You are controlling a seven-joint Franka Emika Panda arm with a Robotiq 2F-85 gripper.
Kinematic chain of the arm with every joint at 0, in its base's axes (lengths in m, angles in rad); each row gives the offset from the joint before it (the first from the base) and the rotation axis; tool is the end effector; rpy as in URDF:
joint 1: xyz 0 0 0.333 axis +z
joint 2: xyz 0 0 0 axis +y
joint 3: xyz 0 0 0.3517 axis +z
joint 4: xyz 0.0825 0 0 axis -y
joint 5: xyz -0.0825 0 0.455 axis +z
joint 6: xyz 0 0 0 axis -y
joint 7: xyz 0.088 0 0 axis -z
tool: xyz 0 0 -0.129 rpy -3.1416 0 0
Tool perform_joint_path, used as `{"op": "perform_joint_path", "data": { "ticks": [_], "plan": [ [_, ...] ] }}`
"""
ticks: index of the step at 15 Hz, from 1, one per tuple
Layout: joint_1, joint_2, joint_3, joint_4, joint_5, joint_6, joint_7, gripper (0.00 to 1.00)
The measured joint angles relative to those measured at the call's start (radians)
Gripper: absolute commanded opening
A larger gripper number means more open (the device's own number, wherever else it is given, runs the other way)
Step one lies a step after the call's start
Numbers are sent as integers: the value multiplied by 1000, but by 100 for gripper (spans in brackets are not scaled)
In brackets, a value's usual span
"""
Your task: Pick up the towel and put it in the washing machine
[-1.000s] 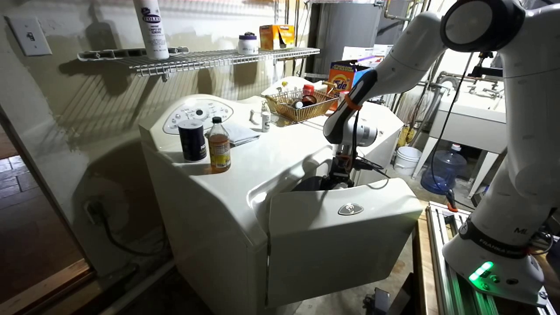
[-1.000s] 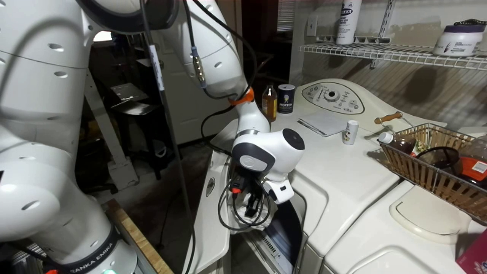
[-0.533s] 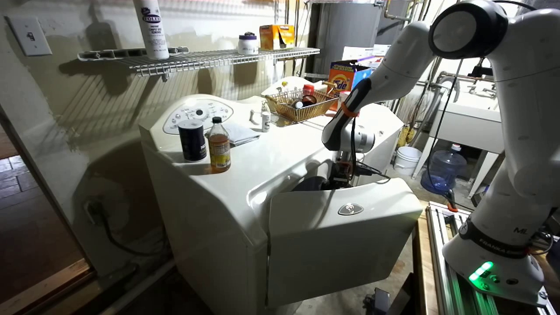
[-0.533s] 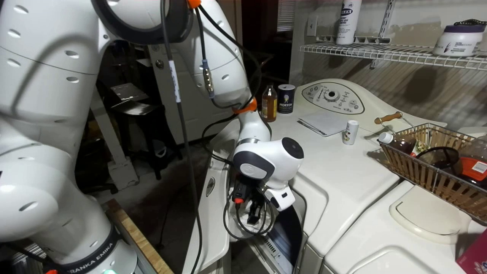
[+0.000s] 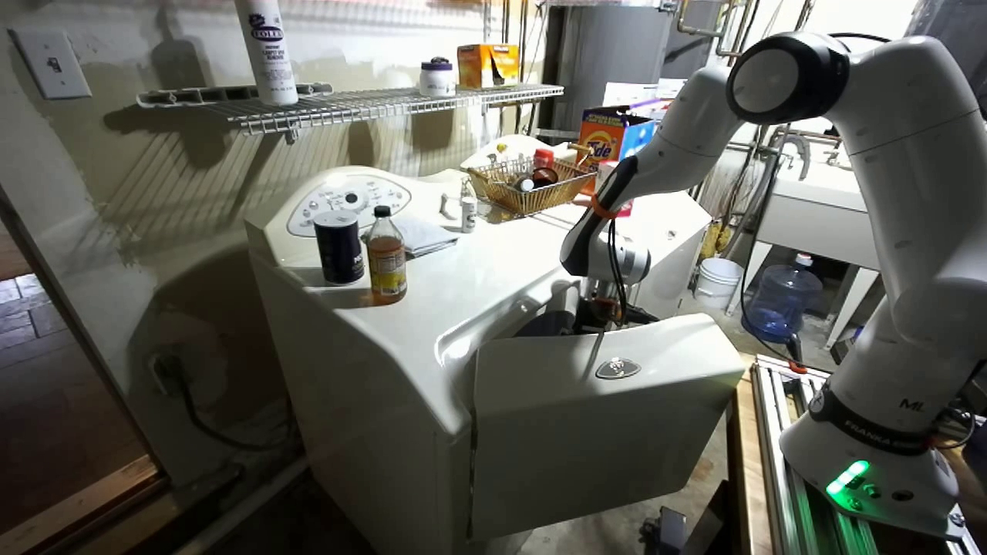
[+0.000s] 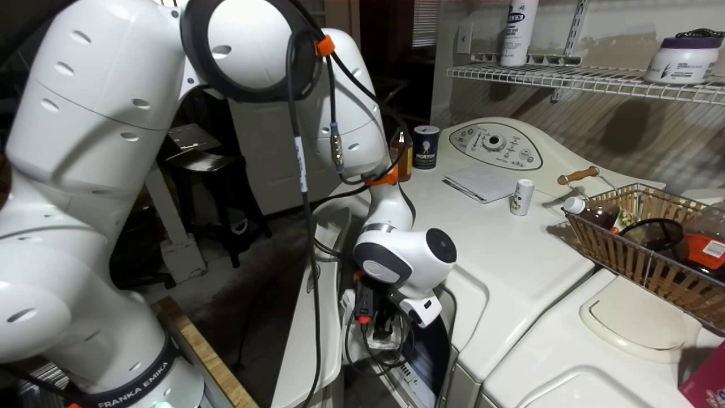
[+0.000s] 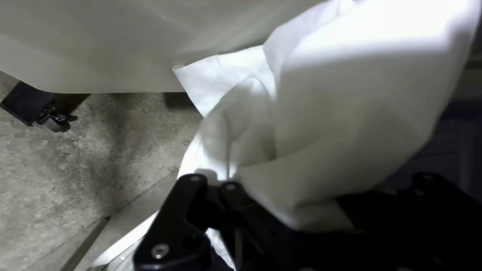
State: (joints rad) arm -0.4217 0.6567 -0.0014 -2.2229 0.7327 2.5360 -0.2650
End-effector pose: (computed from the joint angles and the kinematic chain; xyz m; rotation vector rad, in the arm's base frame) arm 0.4719 -0.2118 -0.0080 -2.4985 1.1115 0.2789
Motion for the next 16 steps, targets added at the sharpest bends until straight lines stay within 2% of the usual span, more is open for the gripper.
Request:
{"op": "perform_joint_path", "data": {
  "ticks": [5,9,16],
  "plan": [
    [-37,56,40,41,14,-3,-111,0],
    [-48,97,65,67,31,-1,-148,0],
    [-77,161,112,110,204,20,-266,0]
  ]
}}
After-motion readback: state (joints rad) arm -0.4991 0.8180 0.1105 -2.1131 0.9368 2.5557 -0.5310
